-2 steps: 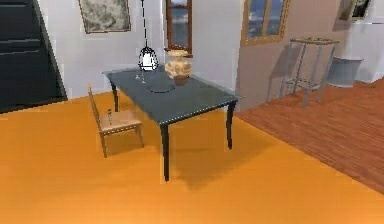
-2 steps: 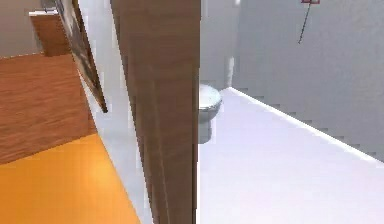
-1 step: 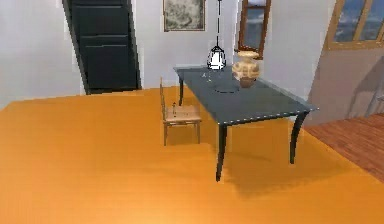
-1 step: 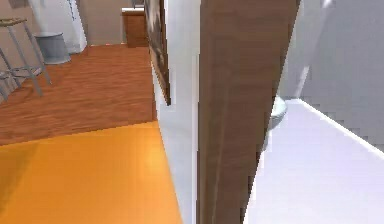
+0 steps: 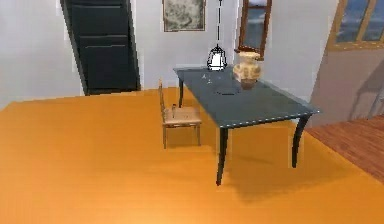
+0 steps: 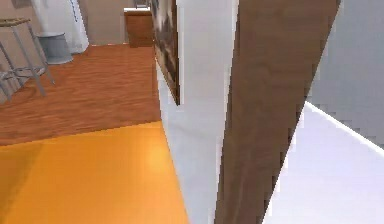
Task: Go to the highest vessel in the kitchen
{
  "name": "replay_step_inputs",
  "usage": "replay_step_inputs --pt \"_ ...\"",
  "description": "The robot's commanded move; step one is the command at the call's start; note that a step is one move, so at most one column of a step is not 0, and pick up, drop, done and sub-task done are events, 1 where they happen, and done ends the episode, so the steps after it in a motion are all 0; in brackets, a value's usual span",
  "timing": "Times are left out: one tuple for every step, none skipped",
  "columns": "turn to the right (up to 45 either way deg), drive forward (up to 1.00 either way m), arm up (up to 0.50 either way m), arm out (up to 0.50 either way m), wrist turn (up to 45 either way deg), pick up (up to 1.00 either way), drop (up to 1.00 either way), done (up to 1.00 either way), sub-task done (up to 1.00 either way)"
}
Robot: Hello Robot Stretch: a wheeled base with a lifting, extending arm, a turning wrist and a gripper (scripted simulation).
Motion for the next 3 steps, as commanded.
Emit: replay_step_inputs --pt "-12.0 0.0 0.0 0.0 0.0 0.0 0.0 0.0 0.0" --pt "0.0 0.4 0.0 0.0 0.0 0.0 0.0 0.0 0.0" --pt "45.0 0.0 0.0 0.0 0.0 0.0 0.0 0.0 0.0"
